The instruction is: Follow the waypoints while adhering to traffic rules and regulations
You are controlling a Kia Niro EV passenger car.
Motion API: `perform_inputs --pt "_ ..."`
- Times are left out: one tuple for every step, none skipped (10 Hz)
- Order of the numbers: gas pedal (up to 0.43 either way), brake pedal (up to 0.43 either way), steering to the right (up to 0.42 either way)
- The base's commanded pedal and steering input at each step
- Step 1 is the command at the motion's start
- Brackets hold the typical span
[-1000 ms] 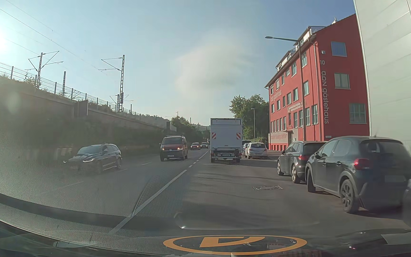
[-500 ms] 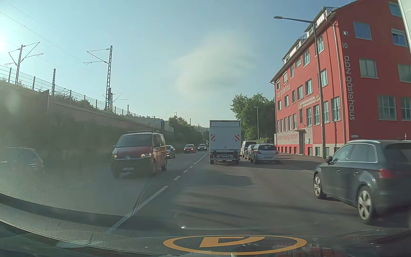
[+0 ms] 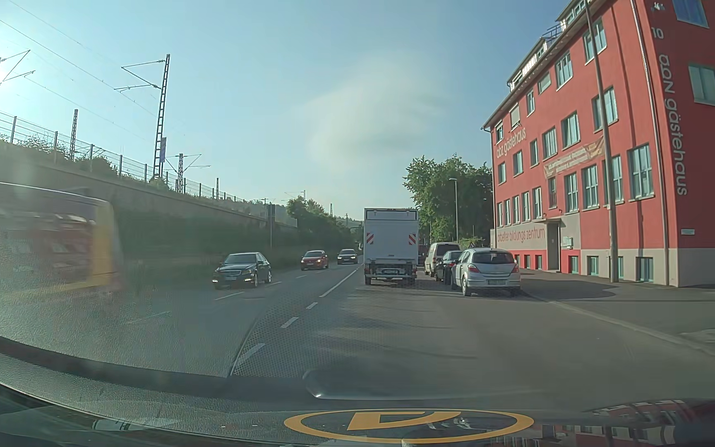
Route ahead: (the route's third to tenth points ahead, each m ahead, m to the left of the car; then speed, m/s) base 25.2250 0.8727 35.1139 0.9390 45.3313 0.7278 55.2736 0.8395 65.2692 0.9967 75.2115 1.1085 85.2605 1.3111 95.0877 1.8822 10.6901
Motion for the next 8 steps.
perform_inputs --pt "0.169 0.000 -0.009" --pt "0.169 0.000 -0.010" --pt "0.169 0.000 -0.010" --pt "0.169 0.000 -0.010" --pt "0.169 0.000 -0.010" --pt "0.169 0.000 -0.008" --pt "0.169 0.000 -0.008" --pt "0.169 0.000 -0.006"
